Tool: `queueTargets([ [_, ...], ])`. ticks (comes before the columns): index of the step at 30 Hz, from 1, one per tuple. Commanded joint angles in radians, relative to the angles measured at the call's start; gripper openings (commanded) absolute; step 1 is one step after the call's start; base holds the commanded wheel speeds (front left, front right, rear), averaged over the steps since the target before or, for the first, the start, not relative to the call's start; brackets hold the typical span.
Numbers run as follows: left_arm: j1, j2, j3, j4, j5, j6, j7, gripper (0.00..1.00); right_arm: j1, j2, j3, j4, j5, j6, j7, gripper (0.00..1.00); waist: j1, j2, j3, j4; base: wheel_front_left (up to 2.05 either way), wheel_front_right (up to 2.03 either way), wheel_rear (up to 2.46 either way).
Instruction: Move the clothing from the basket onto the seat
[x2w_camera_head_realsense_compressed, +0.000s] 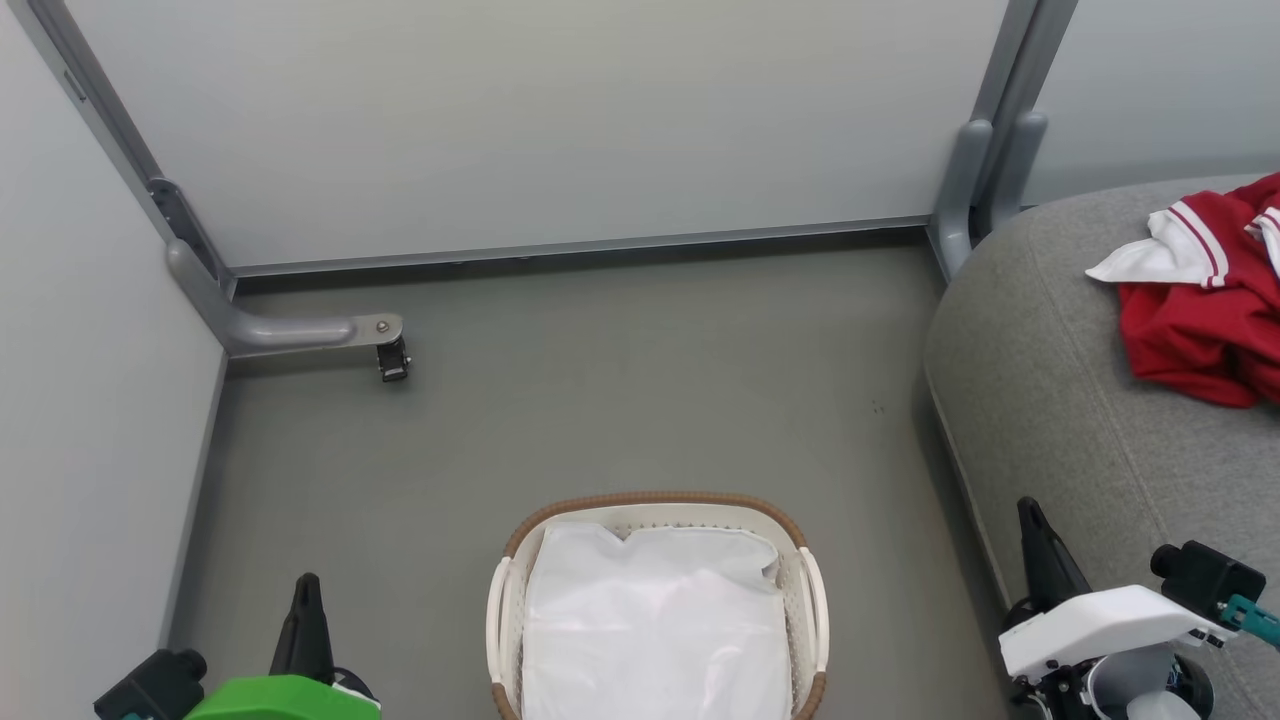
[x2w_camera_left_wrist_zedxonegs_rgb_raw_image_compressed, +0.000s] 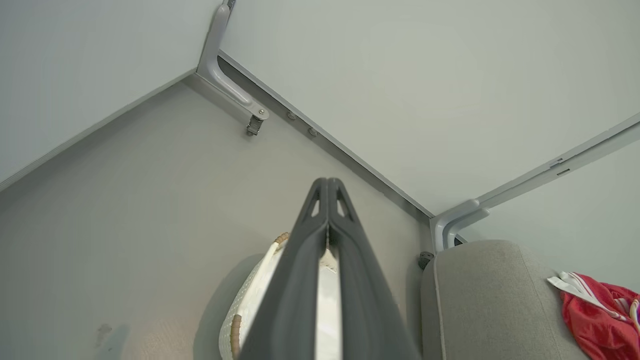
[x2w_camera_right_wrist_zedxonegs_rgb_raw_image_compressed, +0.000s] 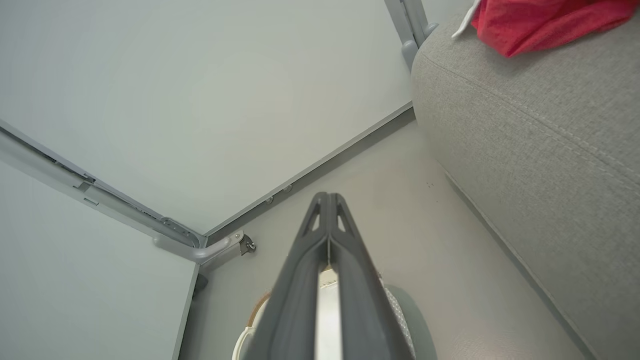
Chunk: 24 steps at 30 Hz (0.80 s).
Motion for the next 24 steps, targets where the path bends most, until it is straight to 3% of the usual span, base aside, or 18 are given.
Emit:
queueTargets([
  [1,-0.034,0.001,0.012,-0.014,-0.031,-0.009,0.008,0.00,-0.023,-0.005,-0.007,-0.018,0.038,0.000,0.009,0.00,0.0000,0.0000,0.000,-0.001,0.00,0.00,0.00],
  [24,-0.077,-0.003,0.054,-0.020,-0.287,-0.032,0.085,0.00,-0.036,-0.007,-0.034,-0.032,0.329,-0.001,0.086,0.00,0.0000,0.0000,-0.003,-0.009,0.00,0.00,0.00],
])
